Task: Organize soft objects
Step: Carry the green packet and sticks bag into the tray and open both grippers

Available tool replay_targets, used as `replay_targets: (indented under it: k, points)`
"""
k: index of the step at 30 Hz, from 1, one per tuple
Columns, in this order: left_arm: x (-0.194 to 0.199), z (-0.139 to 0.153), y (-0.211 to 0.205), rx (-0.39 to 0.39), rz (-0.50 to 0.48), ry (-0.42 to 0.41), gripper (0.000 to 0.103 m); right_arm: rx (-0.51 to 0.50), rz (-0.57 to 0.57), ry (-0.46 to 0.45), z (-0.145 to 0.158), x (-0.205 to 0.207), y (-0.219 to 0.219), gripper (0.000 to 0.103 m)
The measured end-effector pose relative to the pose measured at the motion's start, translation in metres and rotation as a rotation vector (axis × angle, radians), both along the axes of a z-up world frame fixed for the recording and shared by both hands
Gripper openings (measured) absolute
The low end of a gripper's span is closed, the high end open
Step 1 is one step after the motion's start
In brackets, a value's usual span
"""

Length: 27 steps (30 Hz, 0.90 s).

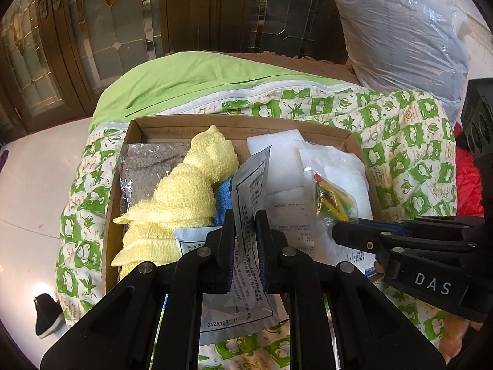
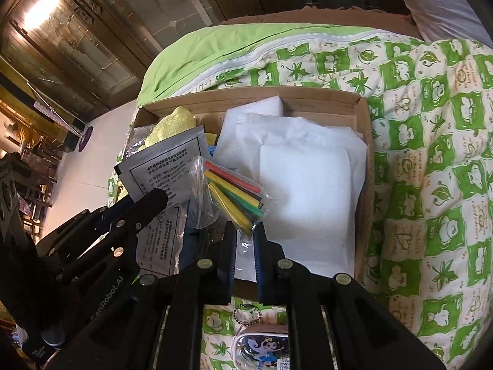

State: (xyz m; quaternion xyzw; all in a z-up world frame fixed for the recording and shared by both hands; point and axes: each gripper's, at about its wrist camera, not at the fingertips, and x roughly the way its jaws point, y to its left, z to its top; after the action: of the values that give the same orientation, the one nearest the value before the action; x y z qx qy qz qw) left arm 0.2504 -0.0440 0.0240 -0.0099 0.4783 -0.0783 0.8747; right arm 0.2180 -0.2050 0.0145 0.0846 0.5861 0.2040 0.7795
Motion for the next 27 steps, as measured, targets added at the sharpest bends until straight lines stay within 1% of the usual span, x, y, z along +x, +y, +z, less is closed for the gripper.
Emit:
replay_targets:
  k: [6,9,15,23,26,27]
  points:
    - [-0.001,0.000,-0.001,0.022,0.004,-0.002,0.012,-0.001,0.001,0.001,-0.007,0.008,0.005,0.009]
    - [0.000,-0.001,-0.001,0.022,0.007,-0.001,0.012,0.018,-0.006,0.021,-0.013,0.013,0.005,0.009]
    - [0.001,-0.003,0.000,0.015,0.009,0.001,0.012,0.031,0.006,0.026,-0.019,0.016,0.013,0.009]
    - [0.001,-0.001,0.003,0.017,0.023,-0.005,0.013,0.044,-0.001,0.011,-0.018,0.016,0.015,0.010]
    - [-0.001,0.001,0.002,0.037,0.025,-0.011,0.013,0.041,-0.009,-0.006,-0.014,0.015,0.012,0.010]
    - [-0.002,0.001,0.001,0.045,0.024,-0.013,0.013,0.042,-0.011,-0.008,-0.012,0.015,0.011,0.012]
